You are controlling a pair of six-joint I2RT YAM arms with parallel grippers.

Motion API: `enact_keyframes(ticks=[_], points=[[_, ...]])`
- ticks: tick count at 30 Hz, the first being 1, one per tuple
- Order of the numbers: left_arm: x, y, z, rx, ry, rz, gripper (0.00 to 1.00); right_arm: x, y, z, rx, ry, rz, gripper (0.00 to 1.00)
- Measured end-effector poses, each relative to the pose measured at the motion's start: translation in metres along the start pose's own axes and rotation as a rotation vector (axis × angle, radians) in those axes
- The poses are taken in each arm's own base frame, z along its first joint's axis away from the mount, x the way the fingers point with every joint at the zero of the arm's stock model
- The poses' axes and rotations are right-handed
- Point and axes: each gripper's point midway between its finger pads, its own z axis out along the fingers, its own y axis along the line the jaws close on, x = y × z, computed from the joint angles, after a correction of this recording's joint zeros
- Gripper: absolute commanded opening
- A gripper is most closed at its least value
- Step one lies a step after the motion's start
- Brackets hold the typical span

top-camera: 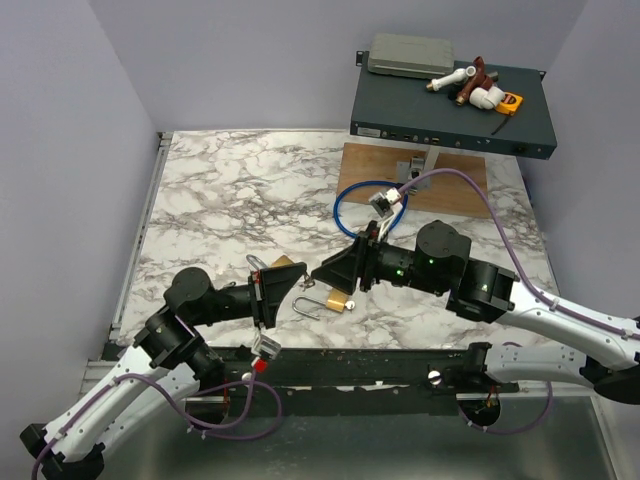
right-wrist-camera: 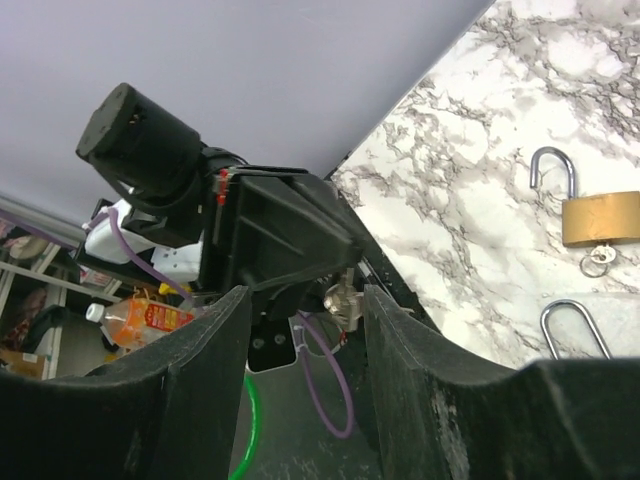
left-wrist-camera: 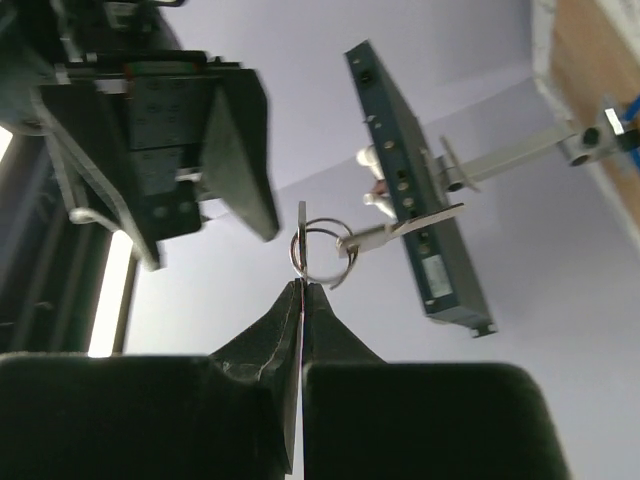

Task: Unlock with the key
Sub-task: Pick up the key from the center of the board.

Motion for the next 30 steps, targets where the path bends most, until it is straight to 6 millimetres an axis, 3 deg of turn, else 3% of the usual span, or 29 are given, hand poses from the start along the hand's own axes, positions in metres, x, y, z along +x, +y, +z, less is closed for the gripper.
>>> enact_keyframes(ticks=[9,15,22,30], points=[[0.004,0.029,-0.003,-0.101,0.021,0.106,0.0,0.006,-0.014,0.001,-0.027,0.036,0.014,0.47],[0.004,0.033,-0.003,-0.116,0.018,0.116,0.0,0.003,-0.003,0.002,-0.13,0.03,0.037,0.44],[0.002,0.036,-0.003,-0.128,0.014,0.121,0.0,0.013,0.005,0.004,-0.227,0.05,0.085,0.38],[0.0,0.038,-0.002,-0.133,0.006,0.122,0.0,0.02,0.01,0.007,-0.288,0.065,0.132,0.19]])
